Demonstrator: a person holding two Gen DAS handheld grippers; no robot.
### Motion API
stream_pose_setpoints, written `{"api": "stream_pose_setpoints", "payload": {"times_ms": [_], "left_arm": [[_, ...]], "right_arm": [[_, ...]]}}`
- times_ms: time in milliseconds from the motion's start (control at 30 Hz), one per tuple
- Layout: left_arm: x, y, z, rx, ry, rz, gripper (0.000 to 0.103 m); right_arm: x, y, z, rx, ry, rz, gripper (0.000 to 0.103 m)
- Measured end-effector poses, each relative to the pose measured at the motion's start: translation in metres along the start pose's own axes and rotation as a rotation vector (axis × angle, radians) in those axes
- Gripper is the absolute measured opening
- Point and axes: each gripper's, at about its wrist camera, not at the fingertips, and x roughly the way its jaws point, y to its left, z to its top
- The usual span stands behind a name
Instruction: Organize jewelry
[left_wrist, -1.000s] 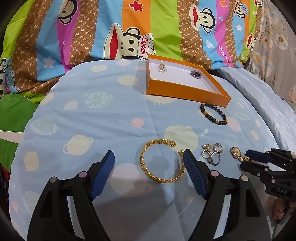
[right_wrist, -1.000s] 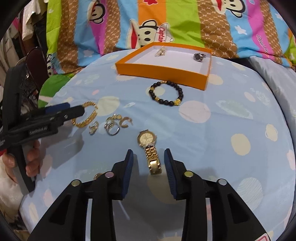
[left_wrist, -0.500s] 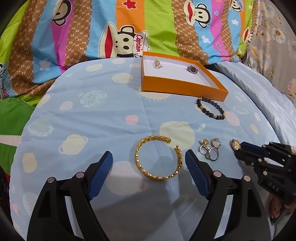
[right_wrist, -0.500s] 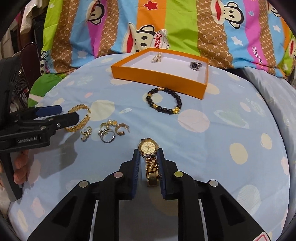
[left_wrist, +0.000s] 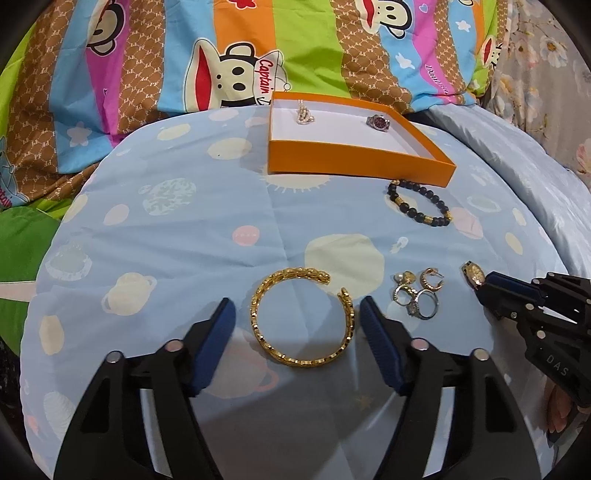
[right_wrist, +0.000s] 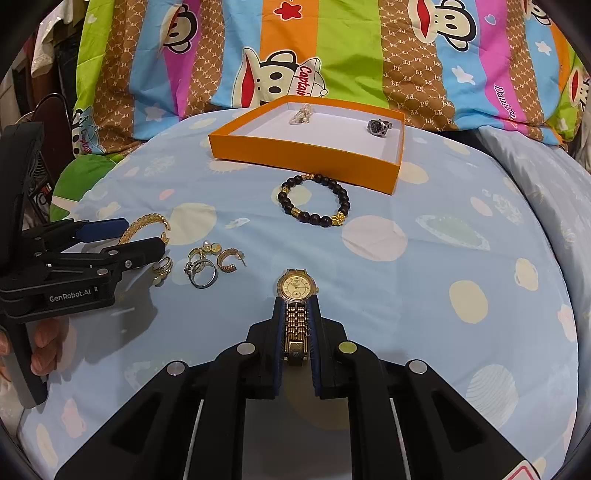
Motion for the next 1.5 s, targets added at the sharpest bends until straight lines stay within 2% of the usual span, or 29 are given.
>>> {"api": "stream_pose_setpoints", "payload": {"times_ms": [33, 467, 900, 1033, 1133, 1167, 1200, 1333, 1367, 1400, 1500], "left_arm": [[0.000, 0.000, 0.000, 0.002, -0.002, -0.008, 0.054], [-0.008, 0.002, 0.000, -0.015, -0.038, -0.025, 0.054], [-0.009, 0.005, -0.001, -0.026, -0.037, -0.015, 0.054], [-0.008, 0.005, -0.001, -0.026, -0.035, -0.014, 0.054], [-0.007, 0.006, 0.000, -0.027, -0.031, -0.015, 0.054], [-0.006, 0.006, 0.000, -0.028, -0.029, -0.014, 0.054], [-0.006, 0.006, 0.000, -0.028, -0.027, -0.014, 0.054], [-0.005, 0.005, 0.000, -0.024, -0.026, -0.012, 0.054], [-0.005, 0.005, 0.000, -0.022, -0.026, -0.011, 0.054], [-0.005, 0.005, 0.000, -0.023, -0.026, -0.012, 0.054], [-0.005, 0.005, 0.000, -0.024, -0.026, -0.013, 0.054]], "right_arm": [[0.000, 0.000, 0.000, 0.001, 0.000, 0.001, 0.011], [-0.002, -0.004, 0.000, 0.024, -0.011, 0.004, 0.011], [-0.012, -0.012, 0.001, 0.059, -0.057, -0.003, 0.011], [-0.003, -0.011, 0.001, 0.041, -0.007, 0.018, 0.011], [-0.001, -0.006, 0.001, 0.023, -0.002, 0.013, 0.018], [0.000, -0.006, 0.002, 0.026, -0.004, 0.012, 0.032], [0.000, -0.006, 0.002, 0.029, -0.009, 0.006, 0.041], [0.006, -0.005, 0.007, 0.029, 0.001, -0.005, 0.039], [0.007, -0.004, 0.007, 0.026, 0.001, -0.009, 0.034], [0.006, -0.003, 0.007, 0.020, -0.002, -0.009, 0.022], [0.004, -0.001, 0.007, 0.016, -0.008, -0.018, 0.021]]}}
